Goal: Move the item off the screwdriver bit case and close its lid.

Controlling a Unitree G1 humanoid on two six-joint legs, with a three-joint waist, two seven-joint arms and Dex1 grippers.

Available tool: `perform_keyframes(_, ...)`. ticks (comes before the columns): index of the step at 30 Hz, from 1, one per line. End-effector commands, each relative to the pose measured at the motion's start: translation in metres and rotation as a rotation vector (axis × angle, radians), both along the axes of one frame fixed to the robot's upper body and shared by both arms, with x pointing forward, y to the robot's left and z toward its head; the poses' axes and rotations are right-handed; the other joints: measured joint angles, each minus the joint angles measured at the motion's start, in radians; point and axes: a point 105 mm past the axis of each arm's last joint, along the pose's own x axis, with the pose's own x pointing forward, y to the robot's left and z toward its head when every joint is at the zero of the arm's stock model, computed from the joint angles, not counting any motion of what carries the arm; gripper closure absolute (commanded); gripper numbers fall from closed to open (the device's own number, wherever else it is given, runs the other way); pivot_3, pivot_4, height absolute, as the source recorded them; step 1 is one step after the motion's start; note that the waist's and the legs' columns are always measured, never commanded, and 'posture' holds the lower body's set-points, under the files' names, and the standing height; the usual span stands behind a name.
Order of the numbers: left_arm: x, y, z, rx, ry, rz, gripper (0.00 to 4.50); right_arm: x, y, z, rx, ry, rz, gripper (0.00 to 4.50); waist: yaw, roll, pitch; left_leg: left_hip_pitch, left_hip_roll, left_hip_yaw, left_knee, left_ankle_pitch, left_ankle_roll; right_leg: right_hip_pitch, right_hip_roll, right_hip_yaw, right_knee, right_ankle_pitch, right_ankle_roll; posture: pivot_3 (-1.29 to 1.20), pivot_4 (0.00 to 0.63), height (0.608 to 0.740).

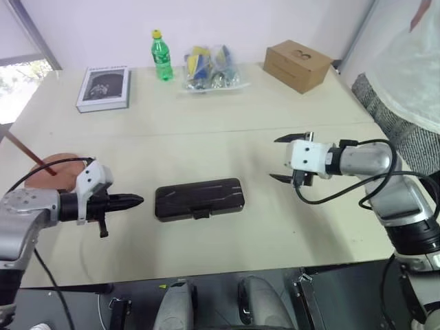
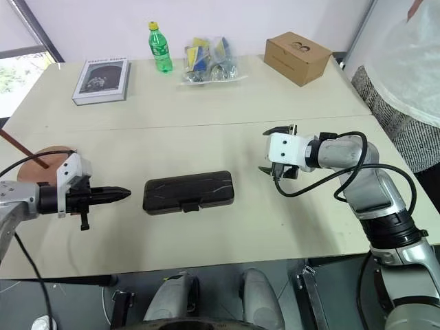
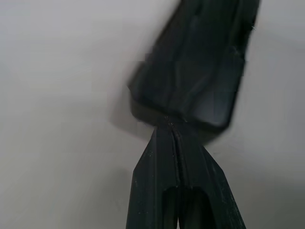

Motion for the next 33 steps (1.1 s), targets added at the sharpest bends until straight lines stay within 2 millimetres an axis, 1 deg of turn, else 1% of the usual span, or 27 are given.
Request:
perform_keyframes(1,0.015,-0.011,0.018,-0.025,-0.087,-0.015,4.50,-0.005,0.014,0.020,0.140,-0.006,0.004,0.04,0.002,0.000,0.000,0.000,0.000,0.000,0.001,0.000,0.000,0.000,0.000,0.000,0.000,0.000,0.000,0.00,0.150,0.740)
perform_keyframes(4,0.038,-0.019,0.034,-0.066,-0.148,-0.006,4.50,-0.013,0.031,0.021,0.290,0.104,0.019,0.04,0.004,0.000,0.000,-0.002,0.000,-0.001,0.003,0.000,0.000,0.000,0.000,-0.001,0.000,0.002,0.003,0.00,0.150,0.740)
perform_keyframes(6,0.054,-0.026,0.046,-0.100,-0.175,-0.010,4.50,-0.021,0.043,0.019,0.439,0.267,0.031,0.04,0.001,0.000,0.000,-0.002,0.000,-0.001,0.004,0.000,0.001,0.001,0.001,-0.001,0.000,0.002,0.003,0.00,0.150,0.740)
perform_keyframes(8,0.068,-0.035,0.055,-0.116,-0.196,-0.031,4.50,-0.026,0.052,0.012,0.518,0.385,0.016,0.04,-0.001,0.000,0.000,-0.002,0.000,-0.002,0.005,-0.001,0.001,0.001,0.001,-0.001,0.001,0.002,0.003,0.00,0.150,0.740)
perform_keyframes(10,0.080,-0.045,0.059,-0.112,-0.211,-0.071,4.50,-0.024,0.058,0.003,0.547,0.475,-0.048,0.04,-0.002,0.000,0.000,-0.002,0.000,-0.002,0.005,-0.001,0.002,0.001,0.002,-0.002,0.002,0.002,0.003,0.00,0.150,0.740)
perform_keyframes(11,0.085,-0.051,0.061,-0.107,-0.214,-0.097,4.50,-0.026,0.063,0.000,0.571,0.526,-0.064,0.60,-0.003,0.000,0.000,-0.002,0.000,-0.002,0.005,-0.001,0.002,0.001,0.002,-0.002,0.002,0.002,0.003,0.00,0.150,0.740)
perform_keyframes(13,0.093,-0.062,0.060,-0.102,-0.210,-0.137,4.50,-0.030,0.074,0.000,0.628,0.603,-0.087,1.29,-0.004,0.000,0.000,-0.002,0.000,-0.001,0.005,-0.001,0.002,0.001,0.002,-0.001,0.002,0.002,0.003,0.00,0.150,0.740)
perform_keyframes(14,0.096,-0.066,0.058,-0.096,-0.203,-0.153,4.50,-0.032,0.080,-0.002,0.650,0.641,-0.106,1.71,-0.004,0.000,0.000,-0.002,0.000,-0.001,0.005,-0.001,0.002,0.001,0.002,-0.001,0.002,0.002,0.003,0.00,0.150,0.740)
perform_keyframes(17,0.108,-0.071,0.047,-0.067,-0.182,-0.172,4.50,-0.046,0.093,-0.009,0.661,0.758,-0.129,3.08,-0.003,0.000,0.000,-0.002,0.000,-0.002,0.006,-0.001,0.003,0.000,0.002,-0.001,0.002,0.002,0.003,0.00,0.150,0.740)
perform_keyframes(19,0.116,-0.073,0.037,-0.049,-0.166,-0.166,4.50,-0.056,0.100,-0.017,0.679,0.874,-0.168,4.09,-0.003,0.000,0.000,-0.003,0.000,-0.002,0.006,-0.001,0.003,0.000,0.002,-0.001,0.002,0.002,0.003,0.00,0.150,0.740)
perform_keyframes(20,0.118,-0.074,0.032,-0.038,-0.158,-0.174,4.50,-0.060,0.102,-0.020,0.684,0.918,-0.180,4.43,-0.003,0.000,0.000,-0.003,0.000,-0.002,0.006,-0.002,0.003,0.000,0.002,-0.001,0.002,0.002,0.003,0.00,0.150,0.740)
perform_keyframes(22,0.120,-0.077,0.026,-0.023,-0.145,-0.195,4.50,-0.066,0.106,-0.024,0.680,0.959,-0.176,4.43,-0.003,0.000,0.000,-0.003,0.000,-0.002,0.006,-0.002,0.003,0.000,0.002,-0.002,0.002,0.002,0.003,0.00,0.150,0.740)
perform_keyframes(26,0.120,-0.084,0.011,0.028,-0.123,-0.247,4.50,-0.082,0.112,-0.027,0.676,1.052,-0.089,4.43,-0.002,0.000,0.000,-0.004,-0.001,-0.002,0.006,-0.002,0.004,0.000,0.001,-0.002,0.002,0.002,0.003,0.00,0.150,0.740)
perform_keyframes(29,0.119,-0.087,0.002,0.064,-0.117,-0.286,4.50,-0.092,0.115,-0.041,0.611,1.097,-0.097,4.43,-0.003,0.000,0.000,-0.004,0.000,-0.002,0.006,-0.002,0.004,0.000,0.001,-0.002,0.002,0.002,0.003,0.00,0.150,0.740)
perform_keyframes(33,0.118,-0.091,-0.002,0.073,-0.118,-0.314,4.50,-0.093,0.118,-0.060,0.575,1.156,-0.174,4.43,-0.009,0.000,0.000,-0.003,0.000,-0.002,0.006,-0.003,0.005,0.000,0.002,-0.002,0.002,0.002,0.003,0.00,0.150,0.740)
